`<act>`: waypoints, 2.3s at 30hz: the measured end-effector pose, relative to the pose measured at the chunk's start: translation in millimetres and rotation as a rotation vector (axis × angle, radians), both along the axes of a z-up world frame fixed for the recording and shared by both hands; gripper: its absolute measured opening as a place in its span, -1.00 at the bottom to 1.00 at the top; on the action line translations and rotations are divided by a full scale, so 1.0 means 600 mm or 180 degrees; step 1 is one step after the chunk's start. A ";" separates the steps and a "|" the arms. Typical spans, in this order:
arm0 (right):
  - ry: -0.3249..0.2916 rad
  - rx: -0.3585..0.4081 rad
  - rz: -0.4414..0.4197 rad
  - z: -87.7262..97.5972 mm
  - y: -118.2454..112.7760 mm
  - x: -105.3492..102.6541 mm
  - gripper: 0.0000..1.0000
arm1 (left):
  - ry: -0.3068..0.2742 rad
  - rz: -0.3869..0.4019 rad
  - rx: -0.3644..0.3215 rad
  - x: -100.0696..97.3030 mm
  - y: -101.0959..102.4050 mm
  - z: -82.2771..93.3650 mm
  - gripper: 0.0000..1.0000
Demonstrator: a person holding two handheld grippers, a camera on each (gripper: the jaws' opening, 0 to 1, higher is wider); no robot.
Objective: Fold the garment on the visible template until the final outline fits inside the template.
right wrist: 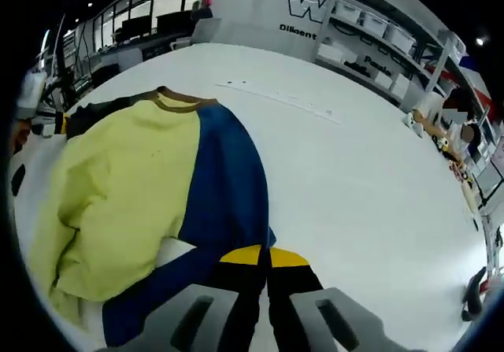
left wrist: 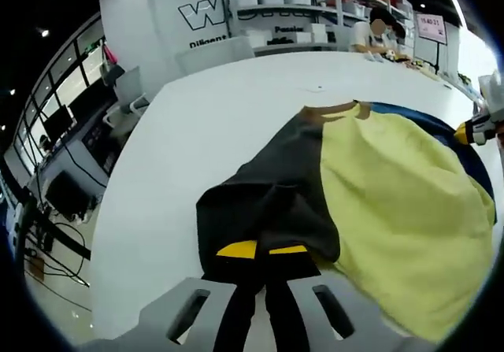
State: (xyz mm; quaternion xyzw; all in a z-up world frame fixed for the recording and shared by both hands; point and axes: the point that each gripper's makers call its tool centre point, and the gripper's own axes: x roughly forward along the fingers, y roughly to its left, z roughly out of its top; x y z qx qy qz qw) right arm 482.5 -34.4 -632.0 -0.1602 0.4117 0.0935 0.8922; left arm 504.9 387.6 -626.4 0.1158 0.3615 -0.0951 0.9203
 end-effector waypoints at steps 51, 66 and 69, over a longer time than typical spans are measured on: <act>-0.0224 0.1466 -0.0211 0.062 0.107 -0.048 0.10 | 0.0002 0.0127 -0.0967 -0.072 -0.075 0.066 0.18; 0.0237 0.1663 -0.0179 0.019 0.181 -0.188 0.05 | 0.0165 0.0125 -0.0794 -0.168 -0.095 0.060 -0.11; 0.0290 0.1644 -0.0092 0.018 0.202 -0.214 0.01 | 0.0245 0.0107 -0.0758 -0.190 -0.103 0.052 -0.14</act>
